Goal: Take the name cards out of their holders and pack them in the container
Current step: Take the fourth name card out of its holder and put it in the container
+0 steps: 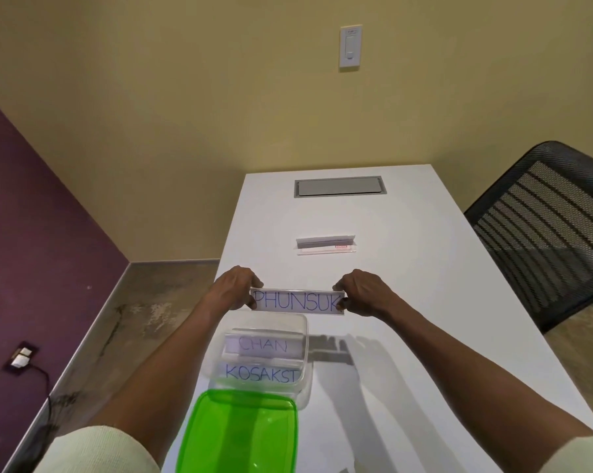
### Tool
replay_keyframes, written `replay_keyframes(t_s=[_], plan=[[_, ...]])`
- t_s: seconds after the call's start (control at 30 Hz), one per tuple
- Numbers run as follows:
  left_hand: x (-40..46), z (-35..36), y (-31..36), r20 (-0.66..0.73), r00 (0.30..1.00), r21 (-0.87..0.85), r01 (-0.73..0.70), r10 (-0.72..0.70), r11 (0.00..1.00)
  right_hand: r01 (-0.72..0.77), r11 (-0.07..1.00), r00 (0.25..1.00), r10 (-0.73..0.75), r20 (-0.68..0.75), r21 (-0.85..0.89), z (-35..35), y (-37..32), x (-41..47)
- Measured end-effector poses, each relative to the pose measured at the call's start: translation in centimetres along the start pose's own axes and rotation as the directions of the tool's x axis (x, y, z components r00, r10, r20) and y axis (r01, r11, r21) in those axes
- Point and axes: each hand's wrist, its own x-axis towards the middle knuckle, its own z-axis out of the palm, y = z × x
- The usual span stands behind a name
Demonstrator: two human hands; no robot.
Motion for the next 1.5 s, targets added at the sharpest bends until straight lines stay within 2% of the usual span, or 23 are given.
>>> replay_keyframes(t_s=[0.43,0.67,0.87,0.97,1.17,1.5], plan=[[-1.5,1.9,-6.7,0.087,0.995,0.037,0.041,-0.044,0.998,0.127,0.991,0.990,-0.124,0.064,-0.049,5.0,-6.3,1.3],[-1.6,4.3,-8.2,0.088,0.996,0.188,-0.003,-0.013,0.982,0.183,0.971,0.983,-0.178,0.045,-0.155,6.8,-8.4,2.1],[-1.8,5.5,-7.8,0.094,0.993,0.421,-0.102,0.069,0.902,0.238,0.919,0.971,-0.218,0.099,-0.315,7.6,-9.8,2.2],[-1.7,6.2,-7.9,0.104,0.990,0.501,-0.138,0.099,0.854,0.303,0.893,0.952,-0.296,0.072,-0.333,7.9,-10.2,2.2],[-1.2,7.5,-8.1,0.101,0.979,0.640,-0.201,0.178,0.742,0.355,0.850,0.934,-0.344,0.101,-0.390,8.7,-11.0,2.6],[0.4,10.2,-8.8,0.136,0.949,0.638,-0.304,0.284,0.708,0.412,0.748,0.910,-0.371,0.186,-0.520,10.7,-11.1,4.1]])
